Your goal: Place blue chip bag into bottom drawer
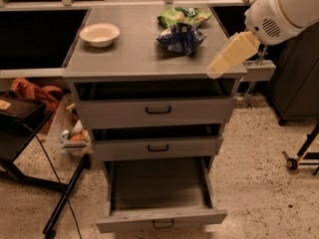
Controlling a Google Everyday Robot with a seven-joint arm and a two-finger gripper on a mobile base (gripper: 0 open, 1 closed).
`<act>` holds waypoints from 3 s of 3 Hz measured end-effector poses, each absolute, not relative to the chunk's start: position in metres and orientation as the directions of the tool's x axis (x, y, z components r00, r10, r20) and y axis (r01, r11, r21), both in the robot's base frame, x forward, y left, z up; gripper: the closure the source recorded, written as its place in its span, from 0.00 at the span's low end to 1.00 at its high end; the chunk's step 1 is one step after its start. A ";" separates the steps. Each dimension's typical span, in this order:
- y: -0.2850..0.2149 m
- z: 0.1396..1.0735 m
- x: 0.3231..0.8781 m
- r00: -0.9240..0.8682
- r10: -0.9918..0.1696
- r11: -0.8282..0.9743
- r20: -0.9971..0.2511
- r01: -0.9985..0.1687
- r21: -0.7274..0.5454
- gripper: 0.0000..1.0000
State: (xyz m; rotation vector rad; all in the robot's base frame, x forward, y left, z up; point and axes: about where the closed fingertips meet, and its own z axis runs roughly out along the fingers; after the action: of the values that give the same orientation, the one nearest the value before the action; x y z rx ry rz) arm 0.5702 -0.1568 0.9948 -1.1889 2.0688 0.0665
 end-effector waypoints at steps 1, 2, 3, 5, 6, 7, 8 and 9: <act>-0.157 0.995 0.570 -0.300 -0.727 0.570 -0.618 -0.765 -0.299 0.00; -0.158 0.993 0.572 -0.317 -0.708 0.587 -0.630 -0.761 -0.277 0.00; -0.157 0.987 0.597 -0.344 -0.668 0.628 -0.660 -0.736 -0.252 0.00; -0.154 0.968 0.686 -0.385 -0.581 0.709 -0.717 -0.671 -0.214 0.00; -0.145 0.961 0.727 -0.381 -0.570 0.715 -0.728 -0.667 -0.211 0.00; -0.132 0.950 0.761 -0.390 -0.551 0.728 -0.738 -0.657 -0.197 0.00; -0.120 0.940 0.789 -0.409 -0.523 0.745 -0.748 -0.645 -0.168 0.00; -0.101 0.931 0.807 -0.428 -0.510 0.750 -0.746 -0.646 -0.142 0.00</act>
Offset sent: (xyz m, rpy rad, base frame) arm 0.0051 -0.0054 -0.0033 0.0522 0.0265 -0.0371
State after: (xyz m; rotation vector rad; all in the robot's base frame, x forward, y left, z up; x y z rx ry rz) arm 0.8072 -0.1008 0.9310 -0.8650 2.1173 0.2091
